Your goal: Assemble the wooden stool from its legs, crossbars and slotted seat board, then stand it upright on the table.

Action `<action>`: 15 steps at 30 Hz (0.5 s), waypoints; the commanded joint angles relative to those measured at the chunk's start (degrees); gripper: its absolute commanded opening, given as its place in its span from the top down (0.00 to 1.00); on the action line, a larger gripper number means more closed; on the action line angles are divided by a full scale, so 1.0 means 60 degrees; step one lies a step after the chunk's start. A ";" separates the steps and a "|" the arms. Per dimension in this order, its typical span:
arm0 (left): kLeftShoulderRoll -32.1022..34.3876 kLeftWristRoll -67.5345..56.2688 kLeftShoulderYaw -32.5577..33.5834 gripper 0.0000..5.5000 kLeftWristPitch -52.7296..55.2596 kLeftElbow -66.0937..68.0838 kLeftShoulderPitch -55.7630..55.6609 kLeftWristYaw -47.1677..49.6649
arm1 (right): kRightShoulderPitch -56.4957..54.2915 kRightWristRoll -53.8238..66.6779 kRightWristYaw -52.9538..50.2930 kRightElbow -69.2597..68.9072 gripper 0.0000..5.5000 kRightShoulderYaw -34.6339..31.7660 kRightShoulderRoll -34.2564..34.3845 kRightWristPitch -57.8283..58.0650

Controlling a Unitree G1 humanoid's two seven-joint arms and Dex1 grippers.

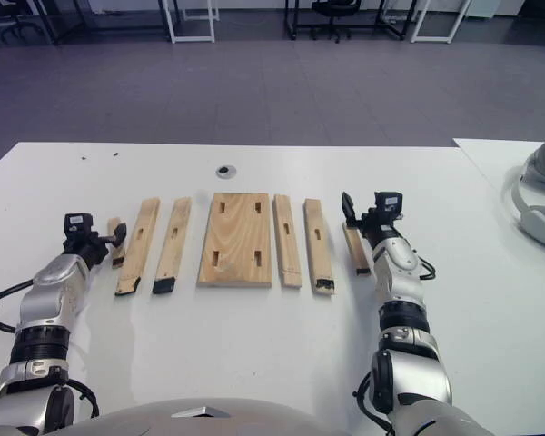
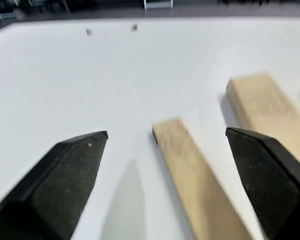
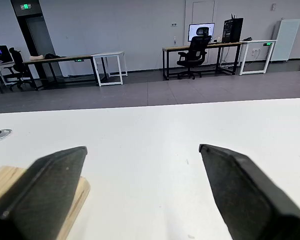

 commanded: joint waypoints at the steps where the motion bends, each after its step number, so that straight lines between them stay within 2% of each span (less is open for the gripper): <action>1: 0.0014 0.0142 -0.0135 0.26 0.0506 -0.0098 0.0249 0.0084 | 0.0087 -0.0064 -0.0076 0.0123 0.24 0.0012 -0.0029 -0.0072; 6: 0.0282 0.0431 -0.0432 0.42 0.0832 -0.0731 0.0690 -0.0063 | 0.0039 -0.0128 -0.0107 0.0160 0.24 0.0016 -0.0031 -0.0087; 9: 0.0297 0.0156 -0.0226 0.48 0.1059 -0.1055 0.0825 -0.0300 | 0.0049 -0.0153 -0.0112 0.0152 0.24 0.0026 -0.0024 -0.0082; 15: 0.0786 -0.0124 -0.0358 0.66 0.1527 -0.0800 0.0834 -0.1400 | -0.0045 -0.0166 -0.0107 0.0157 0.24 0.0048 -0.0040 -0.0026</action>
